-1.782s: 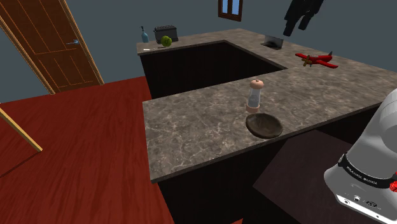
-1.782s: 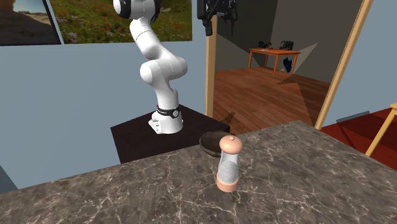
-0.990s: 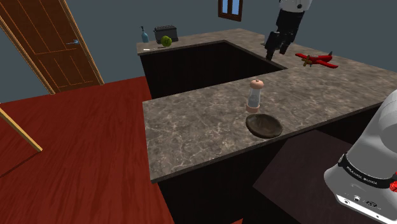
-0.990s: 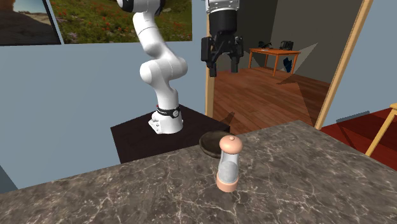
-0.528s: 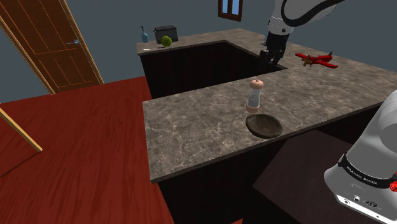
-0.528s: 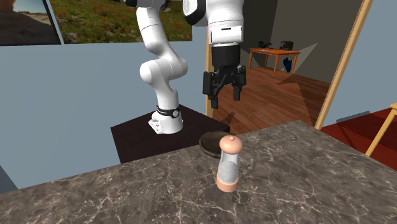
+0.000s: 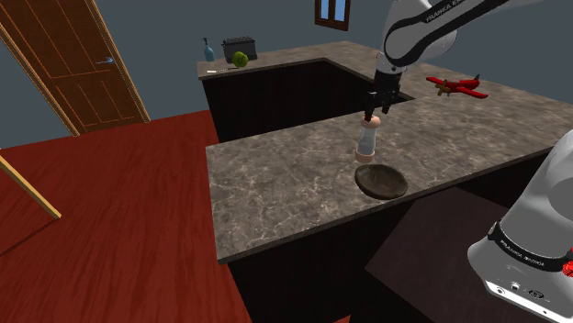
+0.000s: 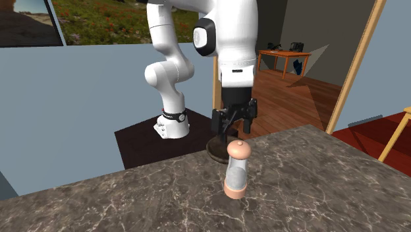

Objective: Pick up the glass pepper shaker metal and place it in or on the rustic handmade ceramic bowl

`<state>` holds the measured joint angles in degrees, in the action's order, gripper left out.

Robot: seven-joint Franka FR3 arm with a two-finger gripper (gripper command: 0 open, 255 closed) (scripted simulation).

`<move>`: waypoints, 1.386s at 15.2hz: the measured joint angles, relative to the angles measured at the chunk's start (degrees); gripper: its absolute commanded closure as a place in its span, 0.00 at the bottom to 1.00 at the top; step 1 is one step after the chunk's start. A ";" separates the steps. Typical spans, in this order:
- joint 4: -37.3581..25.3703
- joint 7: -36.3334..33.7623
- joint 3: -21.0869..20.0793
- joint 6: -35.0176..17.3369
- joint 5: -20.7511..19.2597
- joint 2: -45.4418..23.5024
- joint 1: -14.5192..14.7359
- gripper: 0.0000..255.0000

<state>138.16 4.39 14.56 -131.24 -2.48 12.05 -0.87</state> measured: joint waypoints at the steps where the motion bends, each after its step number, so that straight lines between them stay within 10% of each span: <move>1: 0.28 0.17 0.10 -0.88 0.16 -0.64 0.03 0.00; 11: 1.48 0.79 0.40 -4.71 0.92 -3.30 0.19 0.00; 12: 1.48 0.79 0.40 -4.71 0.92 -3.30 0.19 1.00; 21: 1.51 0.78 0.40 -4.75 0.91 -3.24 0.19 1.00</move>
<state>139.68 5.17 14.96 -135.98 -1.57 8.81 -0.68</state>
